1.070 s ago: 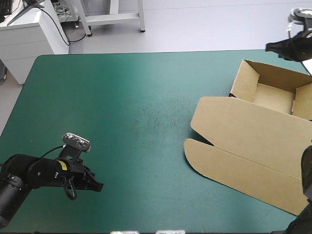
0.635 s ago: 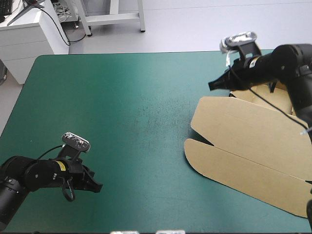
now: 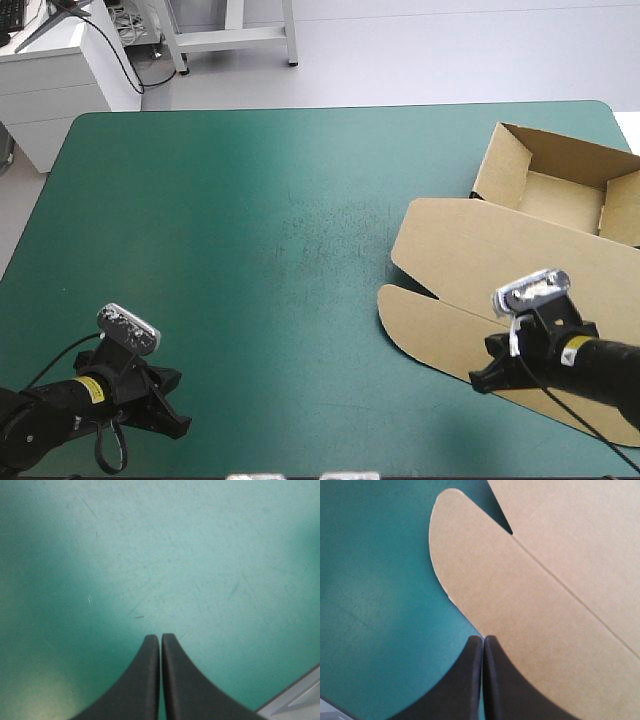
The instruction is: Fold the box
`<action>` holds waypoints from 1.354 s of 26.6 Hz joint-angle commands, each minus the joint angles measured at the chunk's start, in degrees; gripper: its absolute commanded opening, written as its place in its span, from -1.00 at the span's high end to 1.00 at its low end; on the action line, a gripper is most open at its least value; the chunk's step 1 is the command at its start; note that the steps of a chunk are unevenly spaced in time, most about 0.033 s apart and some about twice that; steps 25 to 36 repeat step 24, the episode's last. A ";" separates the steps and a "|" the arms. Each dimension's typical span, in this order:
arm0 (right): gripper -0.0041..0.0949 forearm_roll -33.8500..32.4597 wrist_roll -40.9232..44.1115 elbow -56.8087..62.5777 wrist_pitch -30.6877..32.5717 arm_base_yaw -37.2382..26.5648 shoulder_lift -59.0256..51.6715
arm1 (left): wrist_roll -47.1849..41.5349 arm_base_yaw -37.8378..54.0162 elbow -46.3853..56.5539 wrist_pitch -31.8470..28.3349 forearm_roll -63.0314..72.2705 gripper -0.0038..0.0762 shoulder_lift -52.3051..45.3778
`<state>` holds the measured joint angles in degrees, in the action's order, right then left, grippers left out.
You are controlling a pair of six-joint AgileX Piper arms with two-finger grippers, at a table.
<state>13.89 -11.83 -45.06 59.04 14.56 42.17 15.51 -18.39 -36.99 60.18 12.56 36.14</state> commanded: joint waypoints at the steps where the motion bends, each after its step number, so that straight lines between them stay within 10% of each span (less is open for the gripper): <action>1: 0.94 0.63 -1.19 5.88 -3.95 -0.08 -9.59 | 0.11 0.04 3.00 -2.72 1.54 0.92 -2.29; 9: 0.94 0.75 -4.19 16.34 -10.62 -0.08 -24.79 | 0.11 0.04 6.88 -6.10 3.13 0.92 -3.48; 36: 0.94 0.86 -4.19 16.37 -10.76 -0.08 -24.92 | 0.11 0.04 7.13 -7.46 3.87 0.92 -3.48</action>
